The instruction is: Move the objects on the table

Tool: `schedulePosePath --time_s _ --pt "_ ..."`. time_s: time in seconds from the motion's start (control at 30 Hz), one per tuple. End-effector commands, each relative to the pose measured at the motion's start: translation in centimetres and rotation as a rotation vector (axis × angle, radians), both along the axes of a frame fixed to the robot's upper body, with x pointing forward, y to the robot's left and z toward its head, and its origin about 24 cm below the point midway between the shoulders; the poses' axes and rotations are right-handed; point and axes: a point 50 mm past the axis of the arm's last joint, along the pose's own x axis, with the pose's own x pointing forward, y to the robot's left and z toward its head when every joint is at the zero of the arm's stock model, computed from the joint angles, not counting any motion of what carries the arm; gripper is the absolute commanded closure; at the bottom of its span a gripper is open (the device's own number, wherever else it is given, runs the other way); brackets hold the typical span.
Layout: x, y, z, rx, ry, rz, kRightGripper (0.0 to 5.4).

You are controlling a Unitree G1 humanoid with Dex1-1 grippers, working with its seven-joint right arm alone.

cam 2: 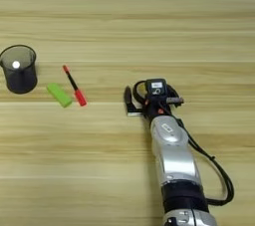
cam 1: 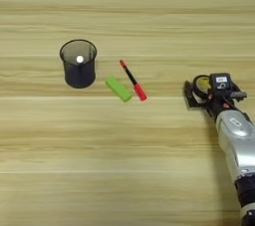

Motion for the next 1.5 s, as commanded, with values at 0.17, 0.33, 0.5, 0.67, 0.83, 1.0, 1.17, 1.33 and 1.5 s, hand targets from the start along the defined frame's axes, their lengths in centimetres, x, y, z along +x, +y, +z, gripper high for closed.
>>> schedulePosePath --time_s 0.17,0.33,0.5,0.67,0.83,1.0,1.17,1.33,1.5 --pt "0.9 1.9 3.5 0.070 -0.214 0.111 0.02" --pt "0.3 3.7 4.8 0.117 -0.315 0.228 0.02" --pt "-0.3 5.0 5.4 0.120 -0.370 0.315 0.02" --pt "-0.6 5.9 5.6 0.117 -0.395 0.360 0.02" --pt "-0.6 7.1 5.1 0.121 -0.374 0.418 0.02" --pt "-0.8 8.4 4.3 0.112 -0.337 0.492 0.02" --pt "-1.0 9.0 3.4 0.104 -0.299 0.536 0.02" --pt "-1.1 9.0 2.8 0.095 -0.274 0.544 0.02" --pt "-0.8 8.8 2.5 0.086 -0.263 0.532 0.02"
